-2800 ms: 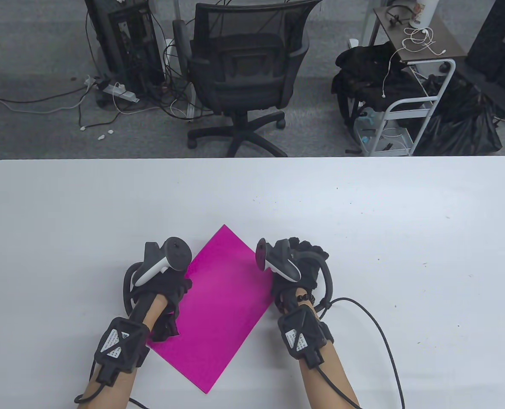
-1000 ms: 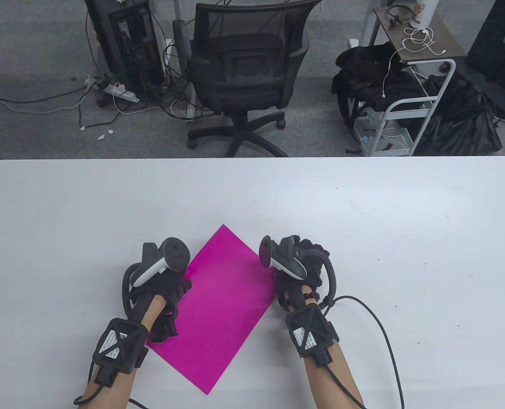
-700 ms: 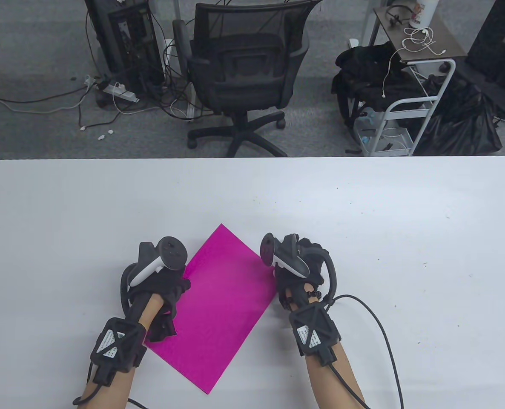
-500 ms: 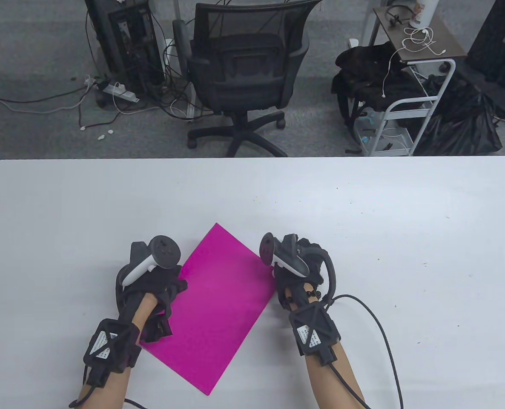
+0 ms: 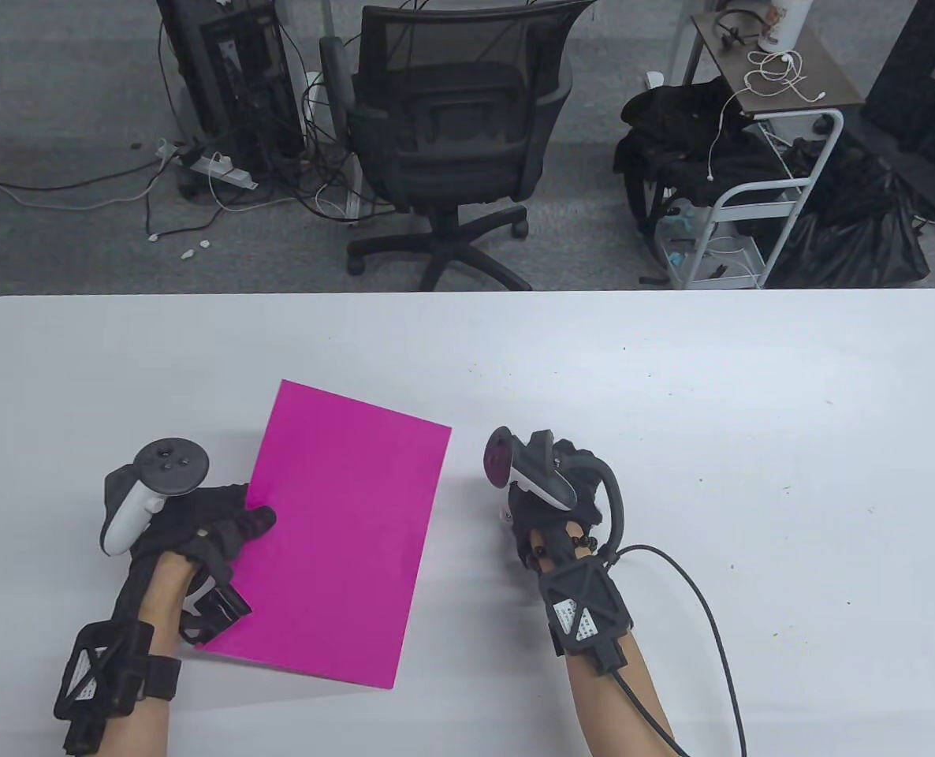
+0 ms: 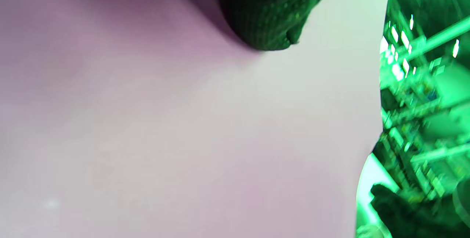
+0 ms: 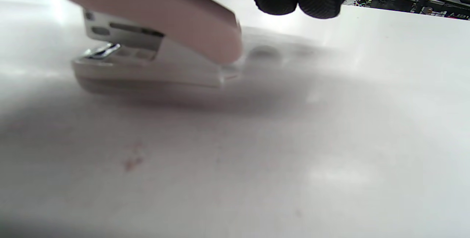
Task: Push down lever to staple documents
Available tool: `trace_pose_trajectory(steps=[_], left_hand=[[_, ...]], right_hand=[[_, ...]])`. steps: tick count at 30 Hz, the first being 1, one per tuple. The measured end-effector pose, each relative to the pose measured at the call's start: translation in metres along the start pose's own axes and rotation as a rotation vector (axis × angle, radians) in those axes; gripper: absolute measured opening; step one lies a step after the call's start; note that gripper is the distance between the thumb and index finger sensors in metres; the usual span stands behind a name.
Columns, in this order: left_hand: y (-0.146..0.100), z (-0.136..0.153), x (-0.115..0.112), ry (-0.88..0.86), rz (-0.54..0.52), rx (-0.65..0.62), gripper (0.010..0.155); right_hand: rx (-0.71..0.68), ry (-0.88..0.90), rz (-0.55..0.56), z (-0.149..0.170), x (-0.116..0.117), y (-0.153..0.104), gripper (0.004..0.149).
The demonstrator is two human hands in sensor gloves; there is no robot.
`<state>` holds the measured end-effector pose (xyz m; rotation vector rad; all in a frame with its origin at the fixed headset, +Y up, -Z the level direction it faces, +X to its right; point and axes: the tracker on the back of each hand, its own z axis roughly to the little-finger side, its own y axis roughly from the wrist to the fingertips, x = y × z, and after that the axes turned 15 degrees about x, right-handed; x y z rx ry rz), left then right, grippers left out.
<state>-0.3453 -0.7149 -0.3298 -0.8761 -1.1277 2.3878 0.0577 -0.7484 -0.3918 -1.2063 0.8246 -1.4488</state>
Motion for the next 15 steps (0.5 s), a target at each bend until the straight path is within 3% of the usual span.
trace_pose_trajectory(steps=[4,8,13,15], left_hand=[[-0.006,0.009,0.001,-0.106,-0.038,0.003,0.042],[-0.006,0.005,-0.013,-0.119,-0.094,0.030,0.042],[0.000,-0.006,-0.039,-0.032,-0.196,0.090,0.042],[0.001,-0.013,-0.047,0.080,-0.254,0.116,0.042]], right_hand=[[-0.006,0.022,0.016,0.005,-0.009,-0.004,0.072],[-0.012,0.034,0.032,0.014,-0.019,-0.015,0.073],[-0.037,0.013,0.075,0.040,-0.031,-0.046,0.074],[-0.039,0.019,0.094,0.053,-0.034,-0.059,0.075]])
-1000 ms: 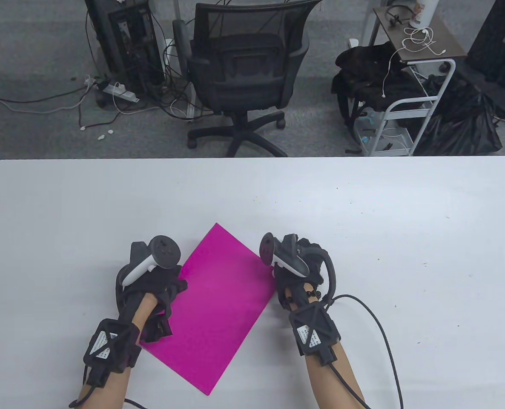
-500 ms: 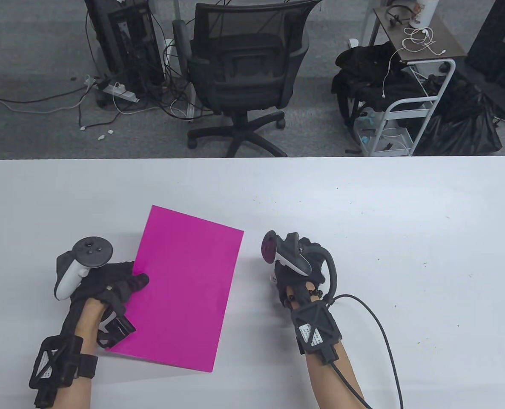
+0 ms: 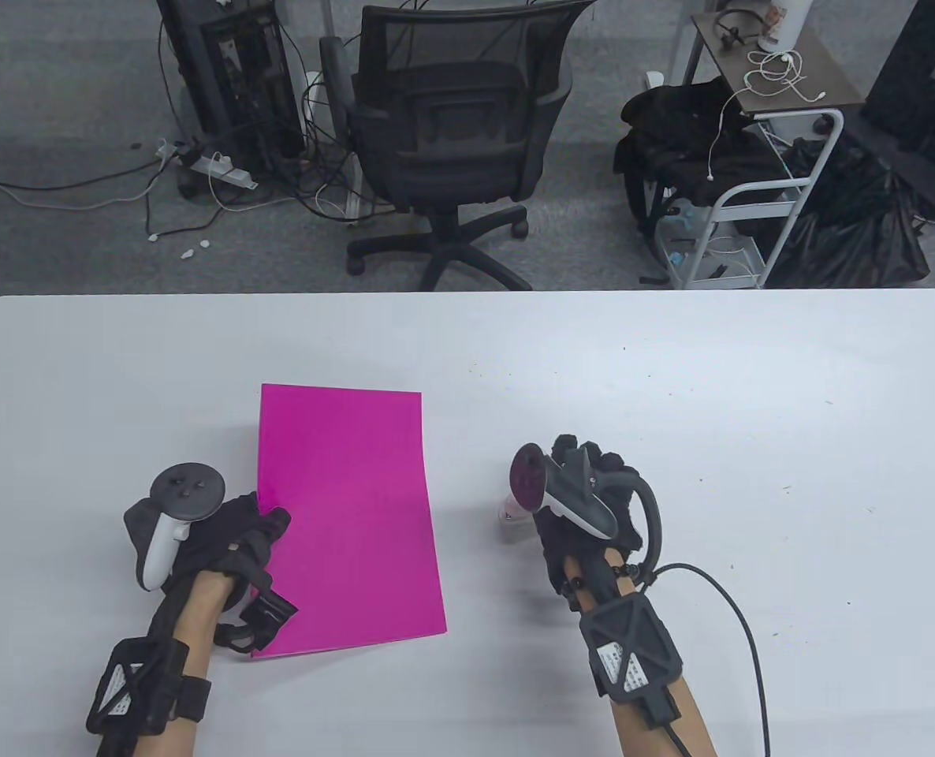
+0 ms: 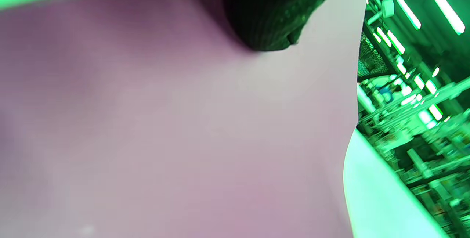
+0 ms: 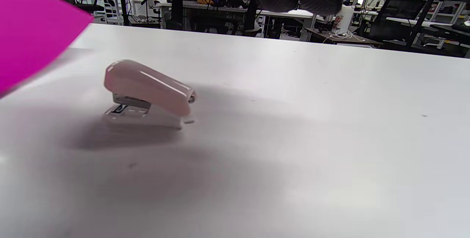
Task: Push down lever to staple documents
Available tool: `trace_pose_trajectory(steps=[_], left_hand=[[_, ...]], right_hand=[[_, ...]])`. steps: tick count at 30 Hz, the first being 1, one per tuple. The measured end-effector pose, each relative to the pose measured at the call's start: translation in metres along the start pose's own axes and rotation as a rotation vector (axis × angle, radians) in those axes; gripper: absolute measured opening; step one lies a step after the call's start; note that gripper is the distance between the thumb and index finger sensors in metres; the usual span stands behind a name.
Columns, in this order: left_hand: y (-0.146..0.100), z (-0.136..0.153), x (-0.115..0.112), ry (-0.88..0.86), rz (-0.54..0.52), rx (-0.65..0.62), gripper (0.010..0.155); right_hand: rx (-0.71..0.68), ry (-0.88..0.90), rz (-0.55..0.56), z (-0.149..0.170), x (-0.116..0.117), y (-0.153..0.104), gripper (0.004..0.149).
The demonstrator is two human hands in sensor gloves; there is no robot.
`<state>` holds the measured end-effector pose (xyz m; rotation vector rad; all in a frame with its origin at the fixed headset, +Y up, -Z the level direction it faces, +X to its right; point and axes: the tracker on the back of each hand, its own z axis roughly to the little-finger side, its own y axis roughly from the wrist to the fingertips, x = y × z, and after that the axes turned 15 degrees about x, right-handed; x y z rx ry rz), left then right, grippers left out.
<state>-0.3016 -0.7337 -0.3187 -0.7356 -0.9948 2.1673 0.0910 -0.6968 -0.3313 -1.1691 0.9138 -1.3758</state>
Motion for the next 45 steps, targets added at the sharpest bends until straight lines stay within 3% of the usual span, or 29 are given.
trace_pose_trajectory(steps=[3,8,14,18,23,34,45], left_hand=[[-0.005,-0.012,-0.008,0.160,-0.127,0.011,0.042],[-0.011,-0.023,-0.022,0.195,-0.170,0.083,0.042],[-0.009,-0.026,-0.036,0.396,-0.274,0.220,0.042],[-0.007,-0.027,-0.040,0.435,-0.299,0.206,0.044],[-0.007,-0.030,-0.045,0.526,-0.409,0.160,0.050],[-0.009,-0.031,-0.050,0.582,-0.489,0.146,0.075],[-0.011,-0.032,-0.050,0.616,-0.491,0.188,0.073]], right_hand=[[-0.007,0.008,0.027,0.017,-0.001,-0.017,0.075],[-0.026,0.050,0.043,0.039,0.008,-0.033,0.077],[-0.063,0.132,0.045,0.051,0.017,-0.037,0.077],[-0.068,0.140,0.089,0.055,0.018,-0.037,0.076],[-0.078,0.139,0.100,0.055,0.021,-0.039,0.077],[-0.154,0.152,0.054,0.055,0.029,-0.038,0.082],[-0.161,0.177,0.043,0.057,0.029,-0.038,0.081]])
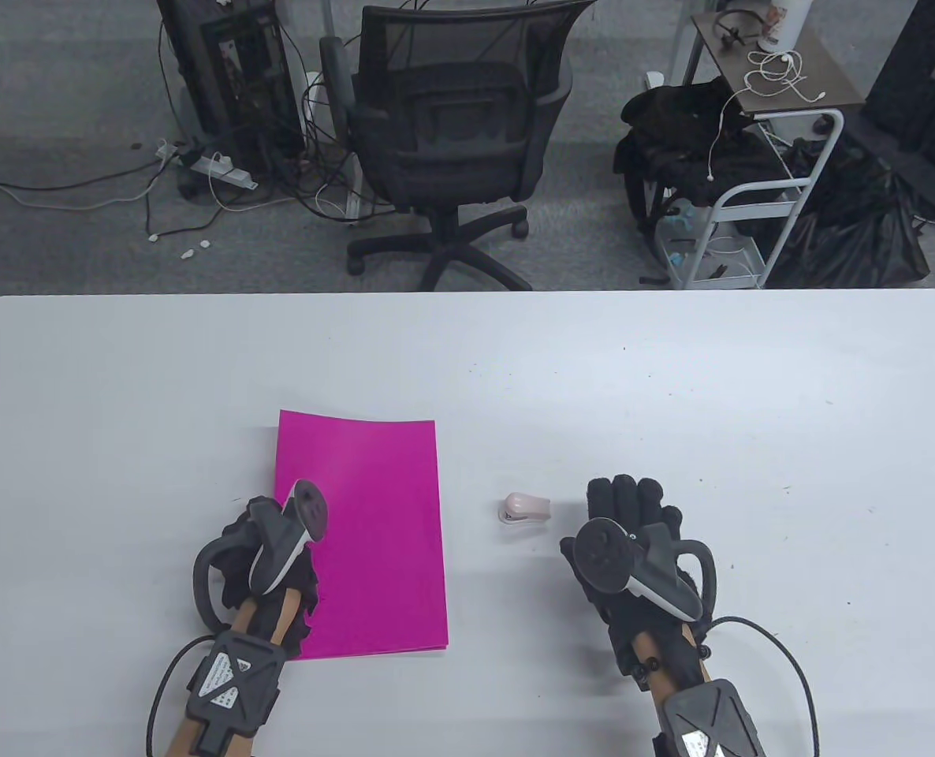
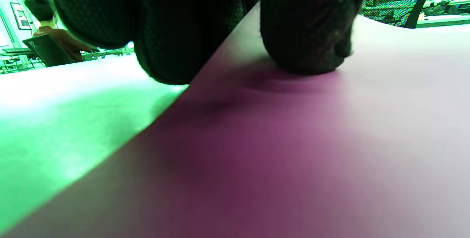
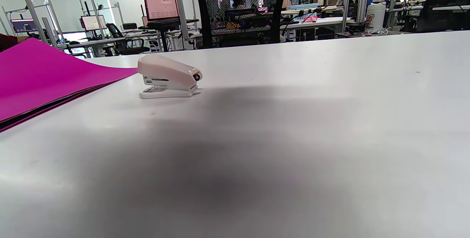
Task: Push down lever to staple documents
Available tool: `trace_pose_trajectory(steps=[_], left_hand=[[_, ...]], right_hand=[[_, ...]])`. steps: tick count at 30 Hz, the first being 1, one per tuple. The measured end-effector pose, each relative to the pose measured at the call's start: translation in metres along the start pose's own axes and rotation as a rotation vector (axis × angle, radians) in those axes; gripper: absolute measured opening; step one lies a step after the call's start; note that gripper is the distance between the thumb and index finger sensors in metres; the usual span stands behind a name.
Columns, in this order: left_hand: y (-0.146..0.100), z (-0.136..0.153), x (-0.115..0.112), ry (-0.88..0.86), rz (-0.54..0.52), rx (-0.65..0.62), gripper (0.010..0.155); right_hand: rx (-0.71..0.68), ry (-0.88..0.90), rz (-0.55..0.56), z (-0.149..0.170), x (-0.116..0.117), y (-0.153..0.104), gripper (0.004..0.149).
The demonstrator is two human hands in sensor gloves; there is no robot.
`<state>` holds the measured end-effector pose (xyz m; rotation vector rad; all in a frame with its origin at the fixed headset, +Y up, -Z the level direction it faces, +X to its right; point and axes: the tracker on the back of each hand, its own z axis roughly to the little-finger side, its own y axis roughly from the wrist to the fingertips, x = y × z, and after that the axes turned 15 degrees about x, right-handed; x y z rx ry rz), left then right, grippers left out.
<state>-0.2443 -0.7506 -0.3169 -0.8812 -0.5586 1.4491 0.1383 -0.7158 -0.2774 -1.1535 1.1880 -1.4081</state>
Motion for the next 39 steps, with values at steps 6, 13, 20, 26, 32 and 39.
trace_pose_trajectory(steps=[6,13,20,26,32,39], left_hand=[[0.001,0.002,-0.001,-0.016,0.026,-0.004,0.076],[0.002,0.004,-0.002,-0.023,0.041,-0.022,0.076],[0.007,0.012,0.002,-0.094,0.102,-0.024,0.075],[0.004,0.028,0.019,-0.163,0.112,-0.073,0.077],[-0.017,0.050,0.050,-0.189,-0.012,-0.204,0.078],[-0.032,0.077,0.056,-0.159,-0.108,-0.394,0.090]], right_hand=[[0.007,0.004,0.000,0.001,0.000,0.000,0.081],[0.010,0.001,-0.005,0.000,0.000,-0.001,0.081],[0.013,0.003,-0.005,0.000,0.000,-0.001,0.081],[0.017,0.005,-0.010,0.001,0.000,-0.001,0.081],[0.006,0.026,0.003,0.002,-0.002,-0.003,0.081],[-0.026,0.040,0.022,0.003,-0.002,-0.004,0.082]])
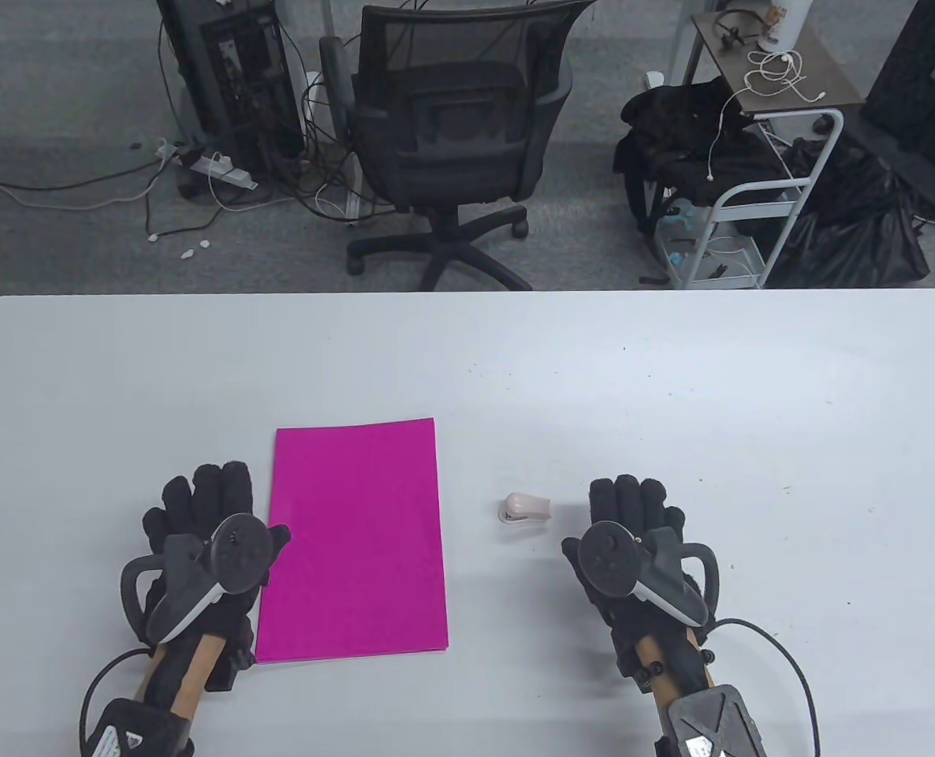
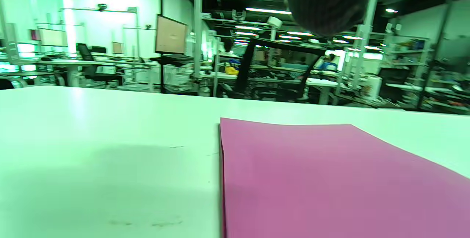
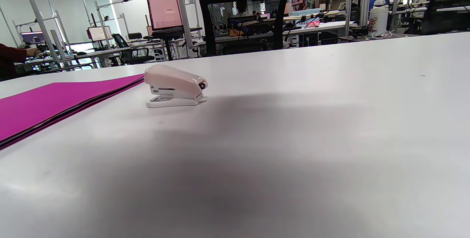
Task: Push down lever to staple documents
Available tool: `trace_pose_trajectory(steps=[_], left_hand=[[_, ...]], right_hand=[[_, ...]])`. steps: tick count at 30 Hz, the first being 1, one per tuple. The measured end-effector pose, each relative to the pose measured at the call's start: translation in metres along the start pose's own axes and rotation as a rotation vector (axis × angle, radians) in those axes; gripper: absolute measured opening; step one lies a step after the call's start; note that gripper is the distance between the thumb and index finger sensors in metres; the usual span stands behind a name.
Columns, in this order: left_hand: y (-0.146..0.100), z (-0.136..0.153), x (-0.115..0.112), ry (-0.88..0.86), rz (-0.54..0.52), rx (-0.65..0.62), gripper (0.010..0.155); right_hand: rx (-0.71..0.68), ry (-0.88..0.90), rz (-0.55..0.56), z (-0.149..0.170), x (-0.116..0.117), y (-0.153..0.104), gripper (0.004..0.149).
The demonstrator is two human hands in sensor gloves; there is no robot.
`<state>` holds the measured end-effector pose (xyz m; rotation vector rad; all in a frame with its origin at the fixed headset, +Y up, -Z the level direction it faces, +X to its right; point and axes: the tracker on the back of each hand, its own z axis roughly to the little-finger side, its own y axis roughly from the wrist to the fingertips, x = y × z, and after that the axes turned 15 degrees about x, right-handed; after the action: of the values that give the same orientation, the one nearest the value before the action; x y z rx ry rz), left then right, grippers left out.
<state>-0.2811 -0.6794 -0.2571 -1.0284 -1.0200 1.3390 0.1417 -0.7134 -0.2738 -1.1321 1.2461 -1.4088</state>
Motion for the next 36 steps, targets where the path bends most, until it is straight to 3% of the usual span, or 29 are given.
trace_pose_trajectory(steps=[2,9,24,36], left_hand=[[-0.001,0.004,-0.004,0.014,0.041,-0.024,0.095],[0.005,0.008,-0.026,0.083,0.029,-0.104,0.106],[-0.006,0.015,-0.022,0.019,-0.038,-0.130,0.104],[-0.001,0.010,-0.034,0.034,-0.016,-0.141,0.104]], right_hand=[[-0.026,0.025,0.015,0.000,0.000,-0.001,0.082],[-0.047,0.017,0.018,0.000,0.002,-0.001,0.085],[-0.037,0.031,0.057,0.007,0.004,-0.002,0.086],[-0.037,0.043,0.065,0.008,0.003,-0.001,0.086]])
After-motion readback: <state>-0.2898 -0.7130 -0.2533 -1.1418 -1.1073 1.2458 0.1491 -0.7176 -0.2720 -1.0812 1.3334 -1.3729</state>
